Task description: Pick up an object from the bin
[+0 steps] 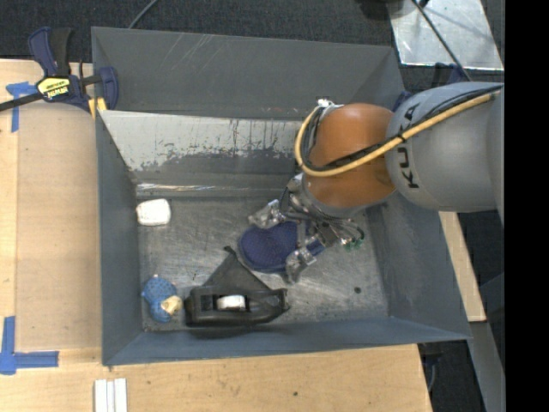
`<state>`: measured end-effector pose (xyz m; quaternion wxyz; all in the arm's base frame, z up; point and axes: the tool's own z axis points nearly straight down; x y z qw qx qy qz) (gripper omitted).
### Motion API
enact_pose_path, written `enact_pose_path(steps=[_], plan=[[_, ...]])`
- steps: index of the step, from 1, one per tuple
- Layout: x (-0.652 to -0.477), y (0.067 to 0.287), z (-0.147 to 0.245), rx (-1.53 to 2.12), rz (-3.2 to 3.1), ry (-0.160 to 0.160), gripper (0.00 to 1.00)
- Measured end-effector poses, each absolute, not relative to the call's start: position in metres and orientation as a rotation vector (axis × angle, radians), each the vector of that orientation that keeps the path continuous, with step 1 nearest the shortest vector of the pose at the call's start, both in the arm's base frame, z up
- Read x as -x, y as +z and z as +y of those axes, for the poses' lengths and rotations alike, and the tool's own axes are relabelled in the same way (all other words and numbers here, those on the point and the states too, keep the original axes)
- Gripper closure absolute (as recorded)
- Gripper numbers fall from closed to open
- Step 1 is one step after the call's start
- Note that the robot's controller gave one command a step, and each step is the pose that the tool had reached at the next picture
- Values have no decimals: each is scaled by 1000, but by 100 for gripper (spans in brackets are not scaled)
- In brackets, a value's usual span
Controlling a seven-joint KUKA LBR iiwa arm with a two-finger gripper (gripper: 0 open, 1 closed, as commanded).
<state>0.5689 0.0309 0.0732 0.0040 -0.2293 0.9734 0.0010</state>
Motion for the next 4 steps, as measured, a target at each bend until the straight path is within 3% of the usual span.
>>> enact_pose_path(steps=[1, 2, 3, 4], plan=[[-571, 76, 32, 715, 3042, 2, 100], [-590, 168, 9, 1175, 2905, -3, 100], [-590, 240, 15, 1119, 2923, -5, 100], [-589, 236, 15, 1119, 2933, 0, 100]])
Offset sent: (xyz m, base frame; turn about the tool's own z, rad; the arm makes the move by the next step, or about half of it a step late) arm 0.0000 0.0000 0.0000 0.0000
